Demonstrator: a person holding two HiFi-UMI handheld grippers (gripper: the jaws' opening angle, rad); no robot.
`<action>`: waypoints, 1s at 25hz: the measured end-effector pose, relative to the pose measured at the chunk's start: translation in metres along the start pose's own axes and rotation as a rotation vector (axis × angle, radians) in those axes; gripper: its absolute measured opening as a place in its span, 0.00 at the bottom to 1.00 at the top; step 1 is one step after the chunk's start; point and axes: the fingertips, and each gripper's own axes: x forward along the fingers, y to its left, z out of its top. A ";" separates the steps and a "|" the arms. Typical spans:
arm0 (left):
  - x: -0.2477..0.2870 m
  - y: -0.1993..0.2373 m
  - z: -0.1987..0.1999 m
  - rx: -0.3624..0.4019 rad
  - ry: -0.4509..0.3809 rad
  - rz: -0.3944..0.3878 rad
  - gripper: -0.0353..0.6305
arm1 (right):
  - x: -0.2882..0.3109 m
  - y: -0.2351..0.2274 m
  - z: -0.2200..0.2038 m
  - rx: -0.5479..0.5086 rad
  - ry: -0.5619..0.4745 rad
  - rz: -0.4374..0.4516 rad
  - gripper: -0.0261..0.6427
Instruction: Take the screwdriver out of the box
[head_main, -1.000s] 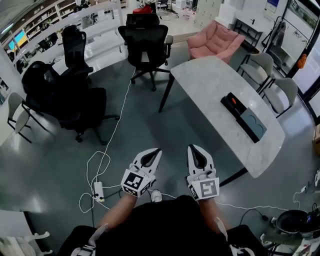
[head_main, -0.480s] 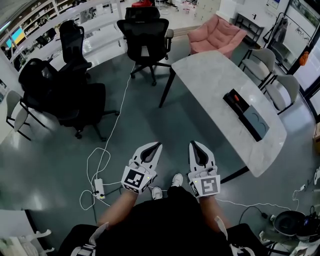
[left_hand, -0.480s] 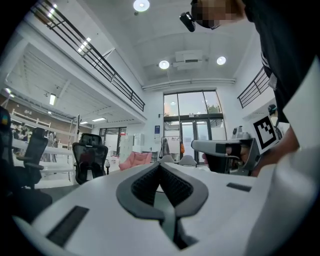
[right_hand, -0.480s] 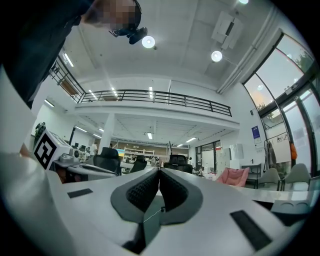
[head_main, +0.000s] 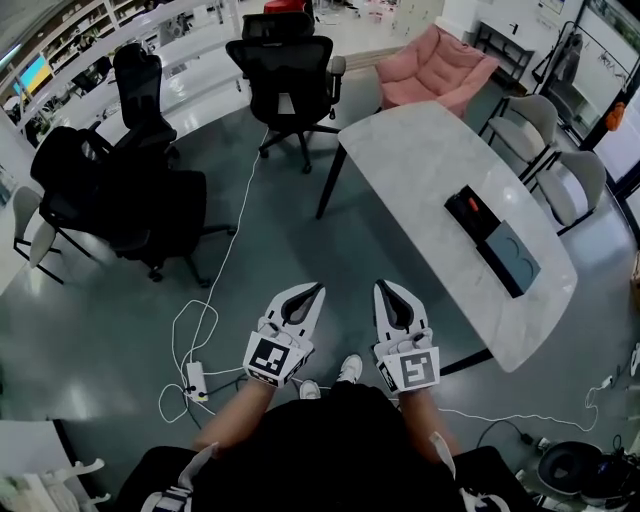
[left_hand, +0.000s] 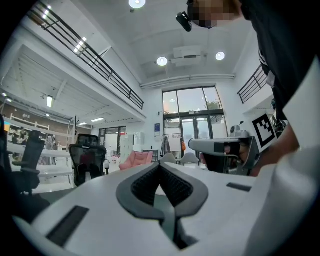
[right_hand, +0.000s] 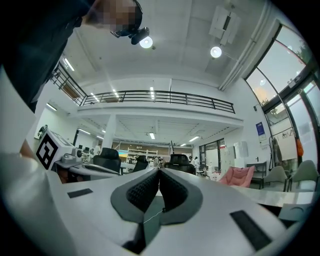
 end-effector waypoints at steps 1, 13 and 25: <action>0.008 0.000 0.000 0.003 0.004 0.001 0.06 | 0.002 -0.009 -0.002 -0.001 0.002 -0.005 0.07; 0.072 -0.009 -0.001 0.025 0.035 0.027 0.06 | 0.011 -0.083 -0.020 0.051 -0.002 0.030 0.07; 0.128 0.017 -0.006 0.008 0.036 -0.012 0.06 | 0.051 -0.117 -0.039 0.031 0.043 0.026 0.07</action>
